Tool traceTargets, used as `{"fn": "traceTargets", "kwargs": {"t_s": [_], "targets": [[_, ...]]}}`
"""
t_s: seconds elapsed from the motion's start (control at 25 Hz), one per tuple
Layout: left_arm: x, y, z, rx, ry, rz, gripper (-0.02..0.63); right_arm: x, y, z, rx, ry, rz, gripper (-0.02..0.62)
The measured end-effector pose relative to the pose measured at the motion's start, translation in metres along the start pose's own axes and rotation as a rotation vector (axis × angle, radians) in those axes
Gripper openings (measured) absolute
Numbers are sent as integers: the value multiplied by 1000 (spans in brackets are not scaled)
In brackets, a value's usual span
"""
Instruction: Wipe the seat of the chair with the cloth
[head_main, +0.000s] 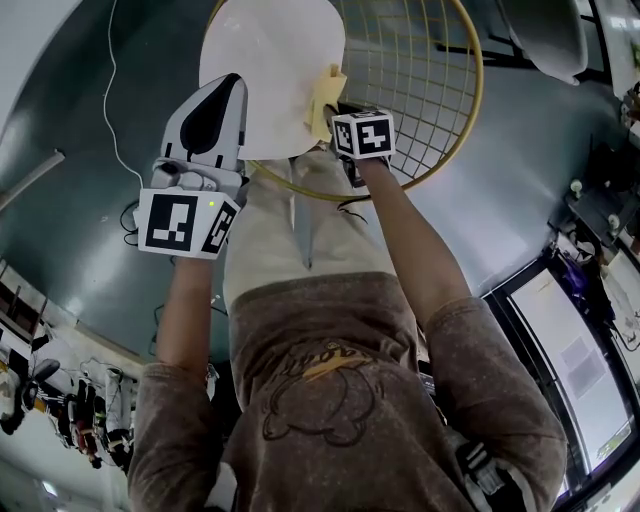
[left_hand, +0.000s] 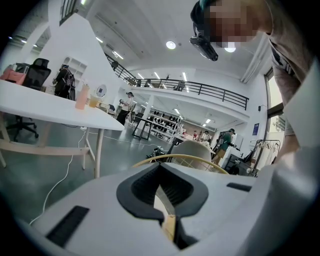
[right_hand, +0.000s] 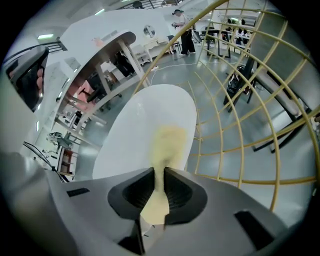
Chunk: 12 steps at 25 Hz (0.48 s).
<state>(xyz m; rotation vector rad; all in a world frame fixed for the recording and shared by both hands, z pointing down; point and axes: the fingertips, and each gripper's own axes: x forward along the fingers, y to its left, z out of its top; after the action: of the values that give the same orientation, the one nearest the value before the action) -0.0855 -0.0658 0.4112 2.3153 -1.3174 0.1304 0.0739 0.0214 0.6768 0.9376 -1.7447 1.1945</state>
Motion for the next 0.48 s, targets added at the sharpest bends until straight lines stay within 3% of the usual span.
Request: {"fn": "traceTargets", "kwargs": {"t_s": [0.48], "targets": [[-3,15,-15,-7,23,30,9,29,-4,-8,49,43,6,69]]}}
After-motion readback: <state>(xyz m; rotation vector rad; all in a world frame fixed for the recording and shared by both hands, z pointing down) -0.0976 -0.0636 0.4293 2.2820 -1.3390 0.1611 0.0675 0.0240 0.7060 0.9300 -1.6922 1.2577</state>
